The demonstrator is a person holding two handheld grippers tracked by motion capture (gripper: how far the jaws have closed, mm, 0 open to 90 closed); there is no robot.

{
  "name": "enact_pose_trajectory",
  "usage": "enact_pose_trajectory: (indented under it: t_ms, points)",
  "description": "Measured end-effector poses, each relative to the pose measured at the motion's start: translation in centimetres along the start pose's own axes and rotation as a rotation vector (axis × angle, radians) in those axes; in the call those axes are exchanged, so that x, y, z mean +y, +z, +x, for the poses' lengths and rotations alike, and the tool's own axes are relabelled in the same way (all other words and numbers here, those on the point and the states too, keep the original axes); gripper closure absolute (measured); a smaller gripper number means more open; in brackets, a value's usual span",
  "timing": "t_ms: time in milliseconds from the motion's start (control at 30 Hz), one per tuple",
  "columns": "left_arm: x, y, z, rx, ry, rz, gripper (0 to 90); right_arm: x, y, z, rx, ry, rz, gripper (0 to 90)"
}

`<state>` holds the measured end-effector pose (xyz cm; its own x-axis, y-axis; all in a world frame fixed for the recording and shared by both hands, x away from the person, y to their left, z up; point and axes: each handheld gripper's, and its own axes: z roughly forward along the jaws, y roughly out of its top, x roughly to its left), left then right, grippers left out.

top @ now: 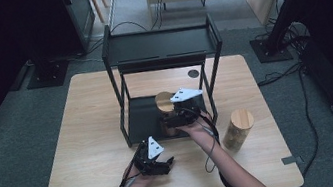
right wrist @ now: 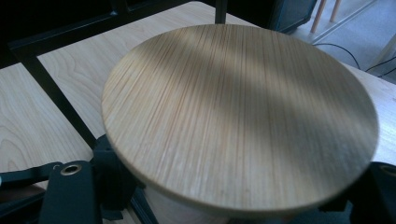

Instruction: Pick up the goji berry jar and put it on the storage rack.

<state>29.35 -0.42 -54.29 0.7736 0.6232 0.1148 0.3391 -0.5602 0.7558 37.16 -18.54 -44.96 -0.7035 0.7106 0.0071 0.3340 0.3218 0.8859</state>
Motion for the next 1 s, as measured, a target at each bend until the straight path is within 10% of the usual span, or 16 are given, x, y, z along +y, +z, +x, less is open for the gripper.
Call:
enact_pose_trajectory:
  t_ms: [1000]
  points:
    - [0.0,0.03,0.06,-0.005,-0.006,0.0,20.2,-0.38,1.02,0.12,0.021,0.025,-0.01,23.4]
